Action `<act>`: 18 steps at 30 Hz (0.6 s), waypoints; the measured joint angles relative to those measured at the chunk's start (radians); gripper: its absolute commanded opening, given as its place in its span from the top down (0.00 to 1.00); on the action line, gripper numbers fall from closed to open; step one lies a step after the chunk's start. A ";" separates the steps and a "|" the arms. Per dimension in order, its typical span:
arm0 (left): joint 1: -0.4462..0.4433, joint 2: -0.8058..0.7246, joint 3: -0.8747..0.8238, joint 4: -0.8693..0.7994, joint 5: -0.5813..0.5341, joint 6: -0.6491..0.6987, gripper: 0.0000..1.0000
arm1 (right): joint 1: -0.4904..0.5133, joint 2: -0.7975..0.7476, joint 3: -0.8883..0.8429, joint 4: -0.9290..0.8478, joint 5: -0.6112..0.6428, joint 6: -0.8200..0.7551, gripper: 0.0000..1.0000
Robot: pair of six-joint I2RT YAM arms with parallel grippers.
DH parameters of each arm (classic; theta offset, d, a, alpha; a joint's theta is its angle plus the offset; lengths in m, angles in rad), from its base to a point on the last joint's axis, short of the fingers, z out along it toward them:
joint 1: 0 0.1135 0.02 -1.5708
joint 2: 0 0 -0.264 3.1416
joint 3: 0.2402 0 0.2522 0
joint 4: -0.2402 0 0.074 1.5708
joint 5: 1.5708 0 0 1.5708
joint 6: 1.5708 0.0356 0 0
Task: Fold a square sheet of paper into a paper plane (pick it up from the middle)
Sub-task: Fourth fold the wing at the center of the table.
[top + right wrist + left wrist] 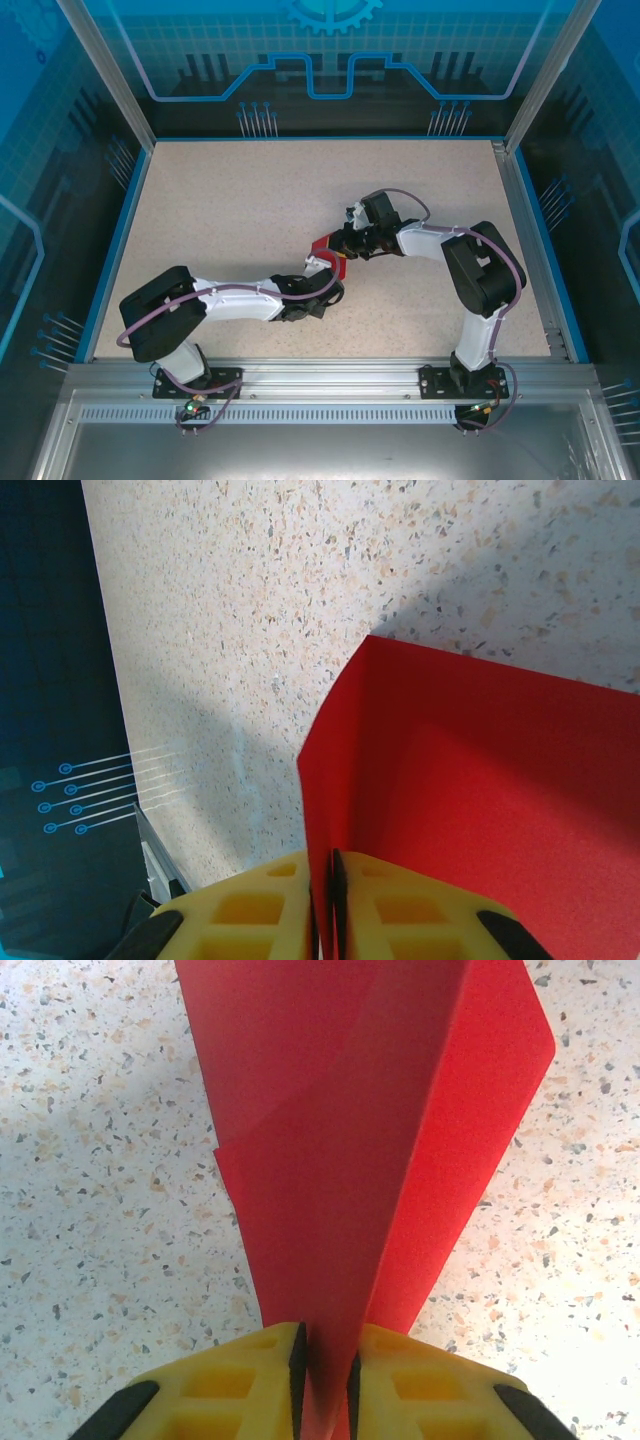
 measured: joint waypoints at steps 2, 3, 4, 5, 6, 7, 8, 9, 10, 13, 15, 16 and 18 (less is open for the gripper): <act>0.000 0.000 -0.001 0.007 0.002 0.000 0.82 | 0.000 0.000 0.000 -0.003 0.001 0.000 0.84; 0.000 0.000 -0.001 0.008 0.005 0.000 0.81 | 0.000 0.000 0.000 -0.005 0.002 0.000 0.84; 0.000 0.000 -0.001 0.009 0.008 0.002 0.82 | 0.000 0.000 0.000 -0.006 0.003 0.000 0.84; 0.000 0.000 -0.001 0.010 0.012 0.003 0.82 | 0.000 0.000 0.000 -0.007 0.003 0.000 0.83; 0.001 0.000 -0.001 0.012 0.016 0.004 0.83 | 0.000 0.000 0.000 -0.008 0.003 0.000 0.83; 0.001 0.000 -0.001 0.014 0.022 0.004 0.83 | 0.000 0.000 0.000 -0.008 0.003 0.000 0.83; 0.003 0.000 -0.001 0.016 0.029 0.004 0.83 | 0.000 0.000 0.000 -0.008 0.003 0.000 0.82; 0.007 0.000 -0.001 0.019 0.038 0.004 0.84 | 0.000 0.000 0.000 -0.009 0.003 0.000 0.80; 0.010 0.000 -0.001 0.024 0.048 0.005 0.84 | 0.000 0.000 0.000 -0.009 0.003 0.000 0.79; 0.033 0.000 -0.011 0.048 0.095 0.016 0.86 | -0.001 0.000 0.000 -0.021 0.007 -0.005 0.72; 0.052 0.000 -0.021 0.069 0.131 0.022 0.86 | -0.004 -0.001 0.000 -0.040 0.017 -0.016 0.69; 0.061 0.000 -0.026 0.078 0.150 0.023 0.86 | -0.006 -0.002 0.000 -0.050 0.026 -0.021 0.66; 0.083 0.000 -0.037 0.103 0.196 0.026 0.86 | -0.014 -0.018 -0.006 -0.069 0.042 -0.032 0.59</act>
